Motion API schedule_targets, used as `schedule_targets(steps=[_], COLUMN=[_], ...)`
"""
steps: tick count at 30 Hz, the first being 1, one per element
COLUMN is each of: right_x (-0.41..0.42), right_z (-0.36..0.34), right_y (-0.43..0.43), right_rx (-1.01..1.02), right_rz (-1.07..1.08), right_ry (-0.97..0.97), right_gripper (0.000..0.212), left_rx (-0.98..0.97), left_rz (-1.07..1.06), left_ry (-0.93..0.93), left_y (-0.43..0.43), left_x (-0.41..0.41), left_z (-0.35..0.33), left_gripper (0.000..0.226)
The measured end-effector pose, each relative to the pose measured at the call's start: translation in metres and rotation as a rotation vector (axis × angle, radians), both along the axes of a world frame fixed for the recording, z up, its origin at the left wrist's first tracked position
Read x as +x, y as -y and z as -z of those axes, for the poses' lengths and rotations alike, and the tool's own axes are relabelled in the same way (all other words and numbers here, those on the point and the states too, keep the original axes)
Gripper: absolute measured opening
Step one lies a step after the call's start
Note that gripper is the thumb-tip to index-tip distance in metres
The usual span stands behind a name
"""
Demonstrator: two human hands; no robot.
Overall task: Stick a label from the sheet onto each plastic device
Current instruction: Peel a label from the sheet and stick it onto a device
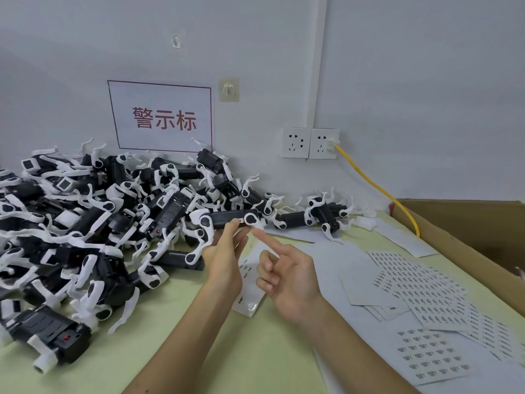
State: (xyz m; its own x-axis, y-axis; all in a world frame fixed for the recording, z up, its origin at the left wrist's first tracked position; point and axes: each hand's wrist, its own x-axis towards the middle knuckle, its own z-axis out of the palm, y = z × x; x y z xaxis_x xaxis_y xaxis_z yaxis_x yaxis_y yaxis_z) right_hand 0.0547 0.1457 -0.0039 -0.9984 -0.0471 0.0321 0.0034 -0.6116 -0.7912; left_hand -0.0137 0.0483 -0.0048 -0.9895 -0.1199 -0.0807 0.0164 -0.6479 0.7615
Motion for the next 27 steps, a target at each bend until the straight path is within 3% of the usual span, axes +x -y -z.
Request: schedule_targets(steps=[3,7,10,13,18,20,22,27], right_x=[-0.001,-0.001,-0.001,-0.002,-0.002,-0.002,-0.002,-0.003], right_z=[-0.003,-0.008,-0.012,-0.014,-0.014,-0.014,-0.014,-0.012], right_y=[-0.002,-0.010,-0.017,-0.021,-0.021,-0.019,-0.017,-0.019], right_rx=[0.058,0.024,-0.016,-0.006,0.349,0.494,0.550,0.557], right_rz=[0.092,0.161,0.190,0.243,0.492,0.476,0.427,0.395], right_ry=[-0.040,-0.060,-0.065,-0.068,-0.106,-0.136,-0.142,-0.151], right_gripper=[0.035,0.035,0.033,0.029,0.019,0.040,0.050,0.027], left_rx=[0.026,0.034,-0.037,-0.148,-0.301,-0.344,-0.398,-0.362], left_rz=[0.064,0.183,0.206,0.185,0.172,0.165,0.150,0.188], left_ry=[-0.026,-0.048,-0.108,-0.194,-0.247,-0.302,-0.368,-0.355], left_y=[-0.002,-0.004,-0.005,-0.007,-0.012,-0.011,-0.010,-0.010], left_x=[0.003,0.007,0.008,0.010,0.014,0.014,0.015,0.015], left_z=[0.000,-0.001,-0.001,-0.003,-0.001,0.000,0.001,0.002], left_gripper=[0.048,0.038,0.016,0.025,0.031,0.032,0.034,0.037])
